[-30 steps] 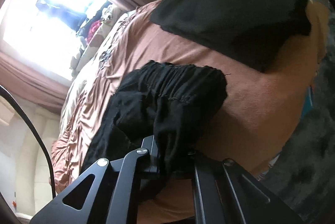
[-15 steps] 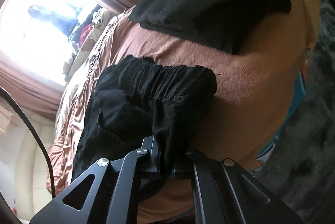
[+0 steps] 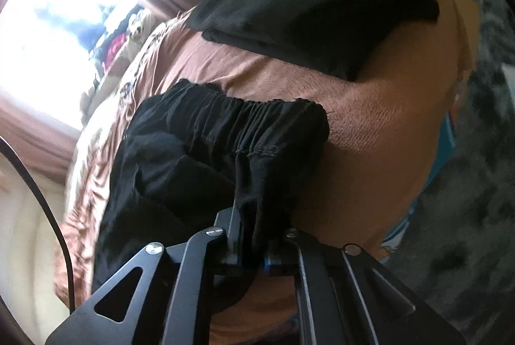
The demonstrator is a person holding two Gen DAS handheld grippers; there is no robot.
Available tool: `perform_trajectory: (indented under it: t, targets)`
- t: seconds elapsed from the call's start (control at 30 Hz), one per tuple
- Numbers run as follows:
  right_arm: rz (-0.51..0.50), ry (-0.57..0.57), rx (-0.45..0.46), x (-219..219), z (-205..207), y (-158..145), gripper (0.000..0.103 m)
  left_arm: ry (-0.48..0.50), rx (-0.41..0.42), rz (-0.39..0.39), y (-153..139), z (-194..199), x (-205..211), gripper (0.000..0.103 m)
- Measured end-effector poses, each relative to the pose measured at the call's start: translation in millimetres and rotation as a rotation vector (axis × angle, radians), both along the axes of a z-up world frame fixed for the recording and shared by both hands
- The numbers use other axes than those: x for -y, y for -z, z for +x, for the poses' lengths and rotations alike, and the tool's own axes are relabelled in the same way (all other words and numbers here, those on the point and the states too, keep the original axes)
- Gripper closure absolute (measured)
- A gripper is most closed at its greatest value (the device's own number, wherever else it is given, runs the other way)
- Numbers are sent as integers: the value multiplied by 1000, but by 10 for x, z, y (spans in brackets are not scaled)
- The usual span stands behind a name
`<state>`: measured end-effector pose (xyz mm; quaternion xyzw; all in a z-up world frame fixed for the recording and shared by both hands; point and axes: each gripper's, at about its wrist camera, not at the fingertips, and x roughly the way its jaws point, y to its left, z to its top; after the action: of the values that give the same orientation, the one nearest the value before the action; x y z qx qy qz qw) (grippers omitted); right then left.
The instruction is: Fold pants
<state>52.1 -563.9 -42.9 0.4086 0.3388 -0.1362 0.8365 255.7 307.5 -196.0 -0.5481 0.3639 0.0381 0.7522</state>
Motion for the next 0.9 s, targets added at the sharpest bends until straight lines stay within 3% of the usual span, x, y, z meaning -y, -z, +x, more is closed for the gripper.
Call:
perform_trajectory:
  t: [0.07,0.17,0.33,0.53,0.77,0.9]
  targets:
    - [-46,-7,-27,-59,-69,-141,93,10,-9,12,21,1,9,89]
    - [-109,-23,-38,-169,-199,-355,93,20,12,9,30,7,14,97]
    - [-178,-90,-10,-422,-344,-682,93,29,72,18,-152,39,-24,99]
    - [-219,-222,76,-915,-292,-1140,93,66,193,7,-589,131,11,100]
    - [-222,-398,131,-1555,-12,-1409,93,122,284,11,-1114,292,104,100]
    - [-185,-495,134,-1926,171,-1405,93,144,319,14,-1317,345,148,100]
